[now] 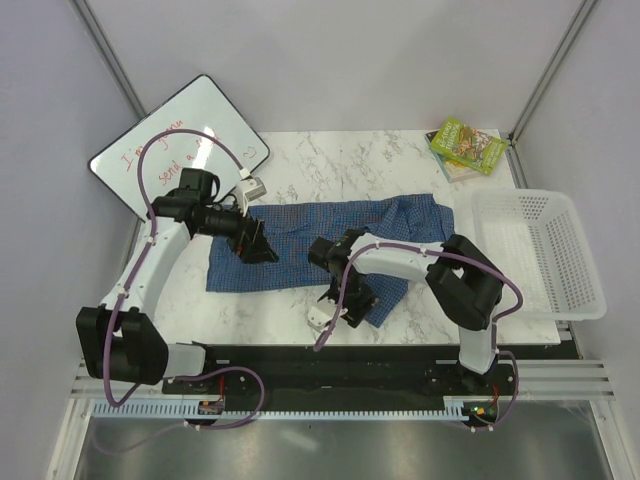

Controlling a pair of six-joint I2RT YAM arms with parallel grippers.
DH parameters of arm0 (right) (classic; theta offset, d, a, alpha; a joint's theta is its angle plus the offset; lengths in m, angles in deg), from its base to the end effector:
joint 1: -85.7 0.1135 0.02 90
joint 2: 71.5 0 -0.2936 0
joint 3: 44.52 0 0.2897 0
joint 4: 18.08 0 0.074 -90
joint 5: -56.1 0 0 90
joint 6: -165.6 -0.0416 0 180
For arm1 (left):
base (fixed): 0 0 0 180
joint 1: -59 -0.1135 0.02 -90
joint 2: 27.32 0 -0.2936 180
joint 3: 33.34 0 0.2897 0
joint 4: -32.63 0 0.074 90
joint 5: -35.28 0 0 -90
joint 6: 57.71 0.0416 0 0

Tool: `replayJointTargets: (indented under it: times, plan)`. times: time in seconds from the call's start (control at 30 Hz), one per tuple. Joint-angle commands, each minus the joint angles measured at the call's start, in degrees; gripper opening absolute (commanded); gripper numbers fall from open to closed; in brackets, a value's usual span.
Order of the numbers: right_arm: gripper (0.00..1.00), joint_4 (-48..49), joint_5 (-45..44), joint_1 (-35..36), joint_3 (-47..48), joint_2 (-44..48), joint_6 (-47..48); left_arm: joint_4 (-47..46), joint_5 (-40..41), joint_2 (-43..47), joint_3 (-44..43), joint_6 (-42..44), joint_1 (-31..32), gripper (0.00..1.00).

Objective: Fold and stack the long sleeve shirts
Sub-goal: Fold the shirt

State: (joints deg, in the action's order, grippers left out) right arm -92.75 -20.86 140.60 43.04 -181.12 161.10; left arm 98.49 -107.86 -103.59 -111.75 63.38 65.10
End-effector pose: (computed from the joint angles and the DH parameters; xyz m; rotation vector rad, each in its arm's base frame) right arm 0.2072 0.3111 0.1675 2.8765 -1.0575 -0.3854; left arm 0.2785 -0.0632 0.3208 0.9967 2.1129 -1.0158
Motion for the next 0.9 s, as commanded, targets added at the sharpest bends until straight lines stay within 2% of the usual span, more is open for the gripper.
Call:
replayJointTargets:
  times: [0.0,0.17,0.2,0.57,0.67,0.77,0.87]
  plan:
    - [0.70,-2.06,-0.29,-0.49,5.06,-0.24,0.11,0.23,-3.28,-0.37,0.10,-0.33,-0.13,0.99]
    - [0.69,-3.02,-0.73,-2.33,9.64,-2.61,-0.33,0.23,-3.55,-0.37,1.06,-0.07,-0.13,0.99]
    - [0.67,-3.20,-0.82,-2.51,9.90,-3.48,-0.41,0.23,-3.46,-0.46,1.15,-0.15,-0.13,1.00]
    - [0.56,-1.97,-2.23,-2.78,4.99,-3.84,1.43,0.23,-2.58,0.07,1.42,0.02,-0.13,1.00]
    - [0.47,-1.79,-2.23,-2.86,4.19,-3.84,1.87,0.23,-2.32,-0.28,1.07,-0.07,-0.22,0.99]
    - [0.33,-1.44,-2.75,-2.69,3.84,-3.84,2.05,0.23,-1.88,-0.81,0.71,-0.07,-0.13,0.99]
    - [0.00,-1.09,-3.89,-2.60,4.89,-3.84,0.56,0.23,-1.79,-1.25,-0.16,-0.50,-0.22,0.99]
